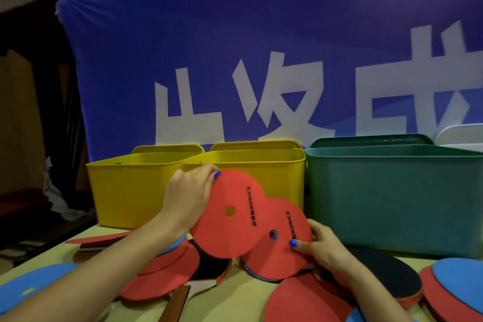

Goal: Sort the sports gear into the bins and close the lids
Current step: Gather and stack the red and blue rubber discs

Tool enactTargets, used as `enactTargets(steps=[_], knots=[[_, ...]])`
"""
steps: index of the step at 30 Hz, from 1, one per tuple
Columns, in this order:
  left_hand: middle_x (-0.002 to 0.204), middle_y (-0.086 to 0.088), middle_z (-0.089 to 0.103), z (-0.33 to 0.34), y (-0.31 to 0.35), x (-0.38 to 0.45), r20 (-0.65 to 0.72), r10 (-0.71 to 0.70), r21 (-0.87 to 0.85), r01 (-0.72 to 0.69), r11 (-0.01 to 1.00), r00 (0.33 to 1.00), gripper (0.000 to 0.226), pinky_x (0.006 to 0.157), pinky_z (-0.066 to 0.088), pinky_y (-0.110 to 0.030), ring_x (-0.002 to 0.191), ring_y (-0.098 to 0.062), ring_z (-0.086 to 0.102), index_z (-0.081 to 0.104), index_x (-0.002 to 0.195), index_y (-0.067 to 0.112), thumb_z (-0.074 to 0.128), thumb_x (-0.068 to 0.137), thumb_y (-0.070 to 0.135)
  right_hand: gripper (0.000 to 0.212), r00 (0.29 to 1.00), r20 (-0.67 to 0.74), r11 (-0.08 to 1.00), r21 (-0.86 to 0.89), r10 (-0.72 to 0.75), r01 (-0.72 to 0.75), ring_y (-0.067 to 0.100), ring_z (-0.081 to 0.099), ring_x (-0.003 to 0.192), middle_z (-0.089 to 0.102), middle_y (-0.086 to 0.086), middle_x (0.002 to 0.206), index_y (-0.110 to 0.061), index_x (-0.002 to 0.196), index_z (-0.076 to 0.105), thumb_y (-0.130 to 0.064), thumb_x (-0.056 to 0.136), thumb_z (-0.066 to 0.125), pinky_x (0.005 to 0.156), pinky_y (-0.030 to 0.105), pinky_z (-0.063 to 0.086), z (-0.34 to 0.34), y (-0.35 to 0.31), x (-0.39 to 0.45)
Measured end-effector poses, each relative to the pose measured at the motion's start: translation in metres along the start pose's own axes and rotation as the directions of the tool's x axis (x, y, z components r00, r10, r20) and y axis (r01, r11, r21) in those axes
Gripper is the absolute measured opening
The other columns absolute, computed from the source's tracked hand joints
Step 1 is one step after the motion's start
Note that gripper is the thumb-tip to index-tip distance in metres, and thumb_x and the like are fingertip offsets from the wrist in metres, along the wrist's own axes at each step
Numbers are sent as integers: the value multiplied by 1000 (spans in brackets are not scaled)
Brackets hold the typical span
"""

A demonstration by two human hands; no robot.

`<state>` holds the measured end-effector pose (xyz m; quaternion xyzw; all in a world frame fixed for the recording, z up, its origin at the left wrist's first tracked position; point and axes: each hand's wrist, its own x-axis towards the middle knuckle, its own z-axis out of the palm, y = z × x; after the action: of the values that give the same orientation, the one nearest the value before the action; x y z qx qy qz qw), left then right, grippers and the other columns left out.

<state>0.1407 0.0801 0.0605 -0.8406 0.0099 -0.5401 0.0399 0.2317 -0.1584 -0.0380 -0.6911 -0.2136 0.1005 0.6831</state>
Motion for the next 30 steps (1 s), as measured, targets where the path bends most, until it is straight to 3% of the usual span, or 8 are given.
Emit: enactTargets(steps=[2,5,7,12,19,25,28,30], knots=[[84,3,71,9,13,0,111,-188,-220,209,953,976,18,72,42,-34,79,-25,64,64,90,20,47,97,20,30,1000,23,999,45,15,-16,29,70,71,71,13,90,-13,110,58,3,85,63,54,41,58,-1,-1,-1],[80,5,65,33,24,-6,292,-368,-479,468,743,883,21,75,45,-36,86,-24,61,57,79,25,51,96,14,18,998,44,995,79,49,-52,31,68,74,70,15,88,-14,104,65,-12,86,63,74,55,54,-3,-4,-2],[74,7,60,47,28,-13,356,-441,-532,566,630,824,28,67,39,-32,79,-22,57,53,73,26,50,95,9,19,995,29,989,116,94,-97,23,64,71,67,12,81,-12,94,68,-25,83,60,72,44,56,-2,-8,-3],[81,-6,63,77,24,-31,487,-584,-600,735,316,649,22,73,45,-42,80,-25,56,56,79,21,48,97,14,28,995,29,985,140,98,-101,17,66,62,70,5,76,-13,103,67,-35,85,64,51,29,53,0,-10,-5],[85,-8,63,76,39,-38,653,-506,-665,747,-25,564,15,68,43,-35,75,-20,55,60,93,16,47,99,21,46,995,80,998,37,52,-55,22,70,87,67,6,107,-19,113,54,-18,74,78,61,38,58,-3,-6,0],[103,-4,61,81,55,-35,610,-434,-681,719,142,663,14,75,46,-28,95,-18,57,59,102,18,46,99,18,38,998,53,999,-23,31,-30,27,70,85,66,12,106,-14,113,51,0,81,68,57,36,58,-4,-2,2],[124,-2,50,88,47,-41,628,-405,-537,747,391,664,26,101,41,-38,120,-19,47,55,122,18,45,99,22,36,999,37,999,-38,26,-24,28,70,81,66,12,103,-15,111,52,5,83,63,53,33,58,-3,-2,1],[124,0,49,83,35,-45,573,-401,-516,695,501,714,24,104,35,-34,124,-18,43,56,121,18,45,99,17,35,999,41,999,-49,22,-20,26,71,78,67,11,100,-16,109,52,5,84,62,53,33,57,-3,-2,2]])
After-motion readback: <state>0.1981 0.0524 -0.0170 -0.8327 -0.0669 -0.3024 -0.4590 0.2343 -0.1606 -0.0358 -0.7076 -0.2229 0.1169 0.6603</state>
